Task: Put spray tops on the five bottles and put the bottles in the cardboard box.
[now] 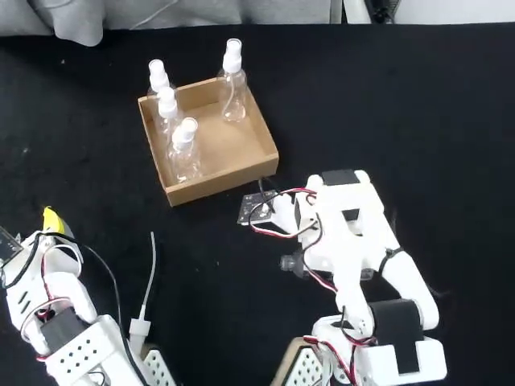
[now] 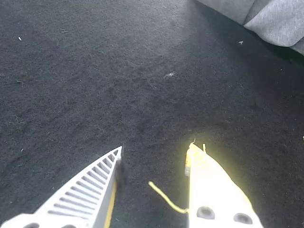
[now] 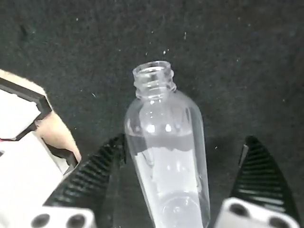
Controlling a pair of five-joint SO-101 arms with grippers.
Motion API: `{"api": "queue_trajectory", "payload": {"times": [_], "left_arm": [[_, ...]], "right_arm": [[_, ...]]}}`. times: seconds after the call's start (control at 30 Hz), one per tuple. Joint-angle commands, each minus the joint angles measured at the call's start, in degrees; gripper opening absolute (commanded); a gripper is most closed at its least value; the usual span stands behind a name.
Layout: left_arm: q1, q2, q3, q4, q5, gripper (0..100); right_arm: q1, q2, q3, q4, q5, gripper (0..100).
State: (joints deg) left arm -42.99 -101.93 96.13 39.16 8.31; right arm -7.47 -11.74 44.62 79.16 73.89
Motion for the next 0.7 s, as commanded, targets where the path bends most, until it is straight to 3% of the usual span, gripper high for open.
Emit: {"api": "queue_trajectory", "payload": {"times": [0.0, 0.4, 0.67], "left_arm": [[0.04, -0.44, 1.36, 0.26, 0.26, 20], [0.04, -0.44, 1.36, 0.26, 0.26, 20], [0.04, -0.44, 1.36, 0.26, 0.26, 20]], "right_arm": [[1.23, -2.33, -0.31, -0.79, 0.79, 32.9], [0.18, -2.51, 6.9, -10.2, 0.62, 32.8], [0.26, -2.51, 1.27, -4.92, 0.53, 16.2]]}}
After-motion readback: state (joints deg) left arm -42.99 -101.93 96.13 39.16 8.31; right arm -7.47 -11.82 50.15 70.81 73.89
